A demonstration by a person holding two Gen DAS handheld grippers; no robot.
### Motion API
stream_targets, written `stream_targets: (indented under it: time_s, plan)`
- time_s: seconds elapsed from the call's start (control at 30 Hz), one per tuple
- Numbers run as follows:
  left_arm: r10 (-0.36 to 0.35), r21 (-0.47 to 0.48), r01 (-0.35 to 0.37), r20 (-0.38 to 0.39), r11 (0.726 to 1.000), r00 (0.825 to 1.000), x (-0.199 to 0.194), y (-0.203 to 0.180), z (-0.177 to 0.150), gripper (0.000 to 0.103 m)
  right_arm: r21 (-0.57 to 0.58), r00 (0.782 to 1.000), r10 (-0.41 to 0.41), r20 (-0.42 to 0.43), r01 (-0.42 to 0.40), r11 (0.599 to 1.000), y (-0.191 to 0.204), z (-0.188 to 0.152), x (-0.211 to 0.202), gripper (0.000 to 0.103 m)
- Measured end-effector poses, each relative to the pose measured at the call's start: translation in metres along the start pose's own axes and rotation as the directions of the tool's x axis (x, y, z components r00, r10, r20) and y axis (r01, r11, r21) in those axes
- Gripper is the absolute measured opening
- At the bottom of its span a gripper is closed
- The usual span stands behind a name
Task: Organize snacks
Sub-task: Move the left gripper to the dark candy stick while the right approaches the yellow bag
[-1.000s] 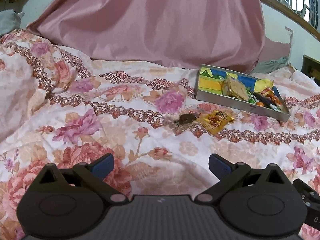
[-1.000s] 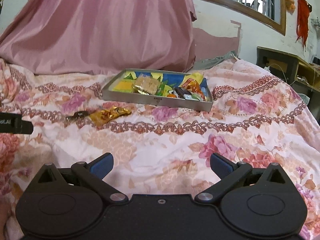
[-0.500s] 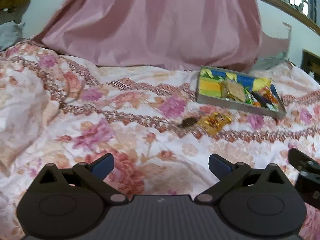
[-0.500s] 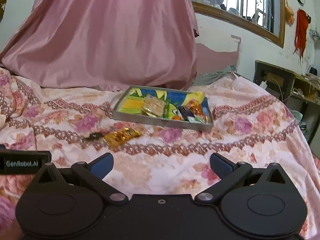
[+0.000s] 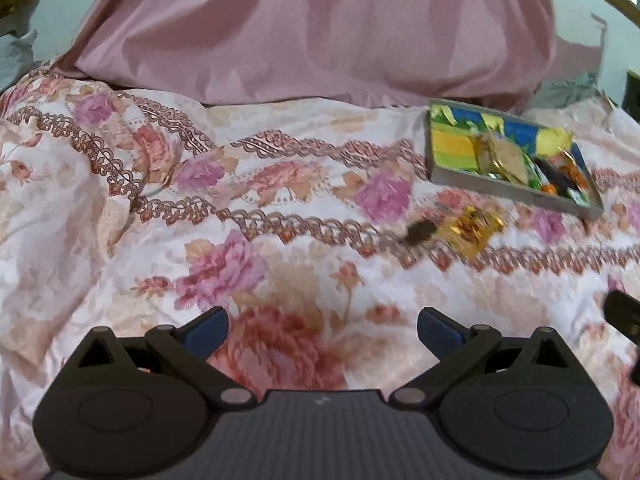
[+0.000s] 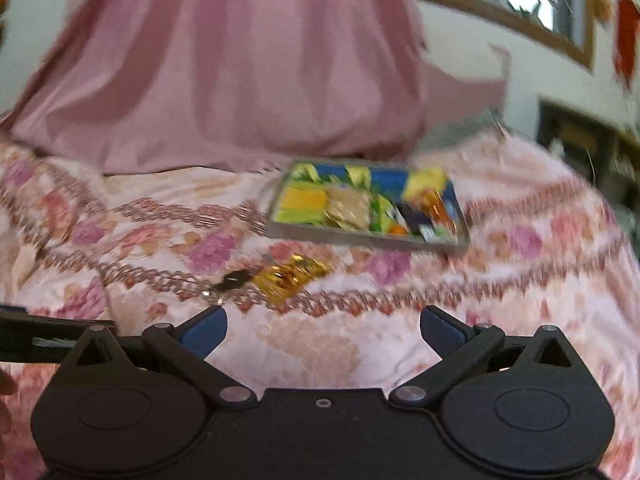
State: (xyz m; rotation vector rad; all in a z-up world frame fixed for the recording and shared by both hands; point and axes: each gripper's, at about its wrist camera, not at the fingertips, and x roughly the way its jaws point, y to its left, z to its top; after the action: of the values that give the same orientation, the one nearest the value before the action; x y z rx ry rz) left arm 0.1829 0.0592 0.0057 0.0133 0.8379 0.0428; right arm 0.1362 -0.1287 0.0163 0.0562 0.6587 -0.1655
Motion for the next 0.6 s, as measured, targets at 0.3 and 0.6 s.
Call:
stream_targets:
  time_s: [0.3,0.6]
  plan:
    - [0.039,0.068,-0.043,0.057,0.997,0.998,0.056,-0.005,0.010,0.103,0.101,0.999,0.027,-0.043,-0.022,0.995,-0.051,0.007,0.078,0.102]
    - [0.010,0.136,-0.008,-0.017,0.991,1.000,0.108,-0.033,0.017,0.103,0.050,0.989,0.143,0.028,-0.145,0.988,-0.068,-0.017,0.142,0.102]
